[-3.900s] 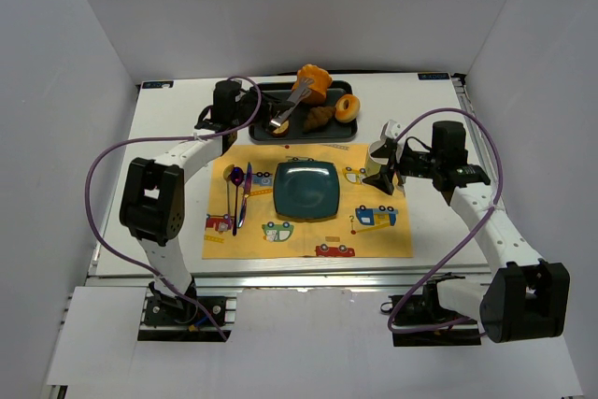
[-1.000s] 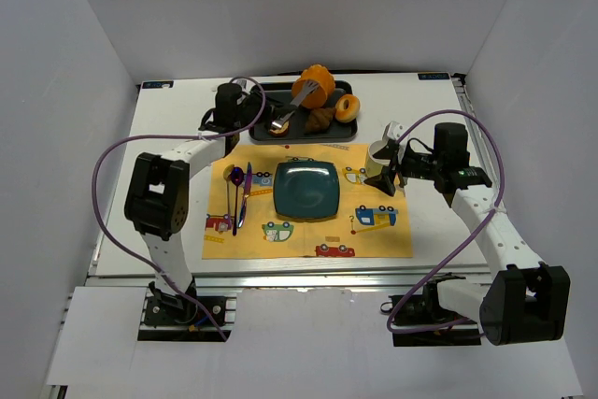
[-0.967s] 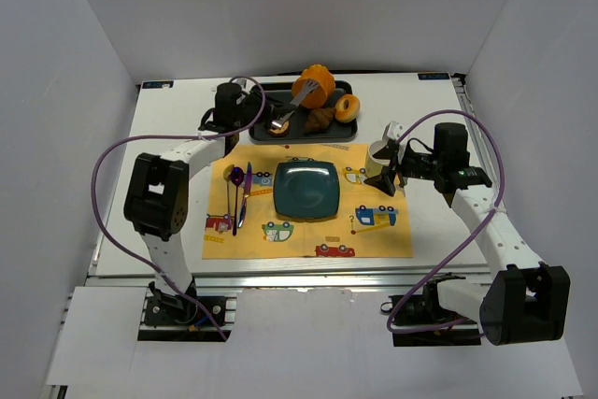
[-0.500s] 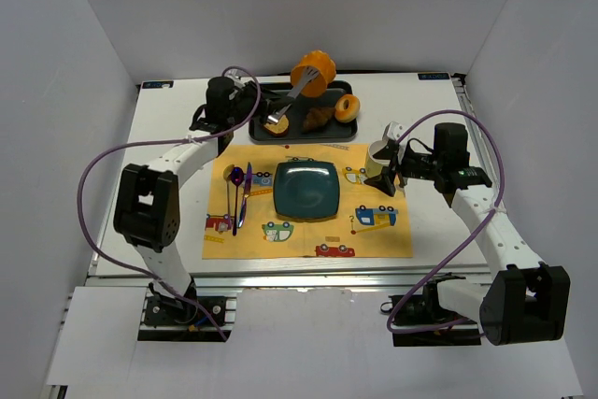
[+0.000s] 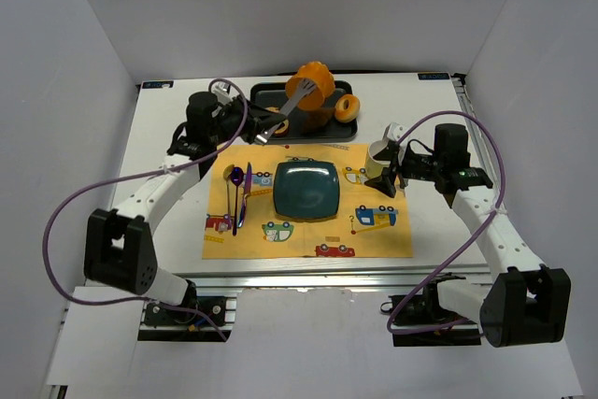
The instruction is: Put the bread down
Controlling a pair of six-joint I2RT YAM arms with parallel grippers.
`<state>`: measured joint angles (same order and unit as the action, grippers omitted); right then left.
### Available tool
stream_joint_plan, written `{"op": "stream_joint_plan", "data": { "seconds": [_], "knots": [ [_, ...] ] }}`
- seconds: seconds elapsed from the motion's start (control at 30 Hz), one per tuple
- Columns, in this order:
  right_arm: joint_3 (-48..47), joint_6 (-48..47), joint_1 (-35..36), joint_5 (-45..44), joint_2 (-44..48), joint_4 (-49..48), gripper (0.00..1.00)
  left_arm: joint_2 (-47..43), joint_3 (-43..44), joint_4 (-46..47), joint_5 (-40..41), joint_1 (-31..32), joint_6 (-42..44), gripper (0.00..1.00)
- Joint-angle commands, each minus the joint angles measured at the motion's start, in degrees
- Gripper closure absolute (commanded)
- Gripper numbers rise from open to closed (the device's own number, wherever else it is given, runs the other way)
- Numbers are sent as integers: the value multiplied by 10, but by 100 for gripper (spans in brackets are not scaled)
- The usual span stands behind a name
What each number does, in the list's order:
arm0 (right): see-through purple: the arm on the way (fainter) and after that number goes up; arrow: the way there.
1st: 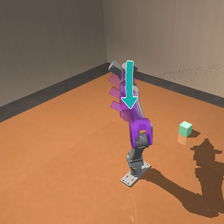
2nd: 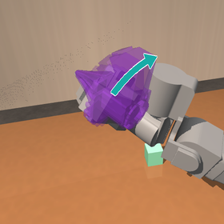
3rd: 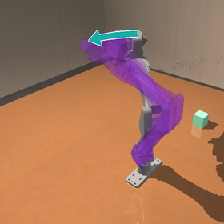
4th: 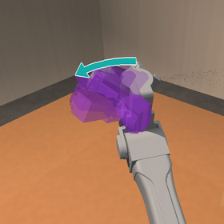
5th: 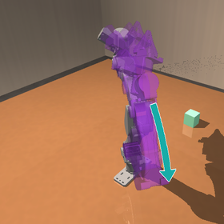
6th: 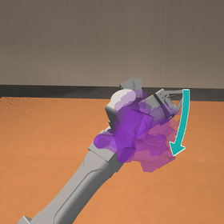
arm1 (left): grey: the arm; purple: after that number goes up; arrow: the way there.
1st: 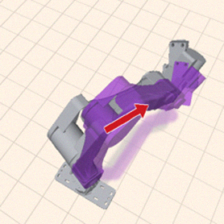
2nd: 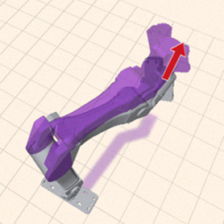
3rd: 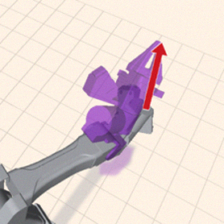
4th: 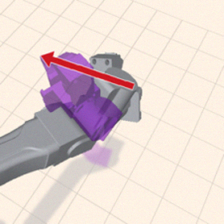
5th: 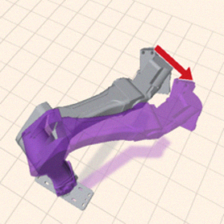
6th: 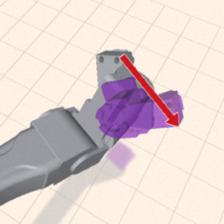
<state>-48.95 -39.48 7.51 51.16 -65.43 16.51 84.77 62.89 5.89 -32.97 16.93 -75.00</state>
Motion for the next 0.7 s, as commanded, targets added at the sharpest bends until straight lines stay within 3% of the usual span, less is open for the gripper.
{"op": "stream_joint_plan", "data": {
  "seconds": [0.0,0.43,0.67],
  "knots": [
    [-15,-9,-3,10,14,3,22,-78,-23,-18,-25,-4,24,100],
    [-19,-19,-4,1,21,12,22,-267,-152,-185,-57,0,45,100],
    [-24,-21,-4,2,14,13,22,-319,-206,-230,-61,6,45,100]
  ]
}}
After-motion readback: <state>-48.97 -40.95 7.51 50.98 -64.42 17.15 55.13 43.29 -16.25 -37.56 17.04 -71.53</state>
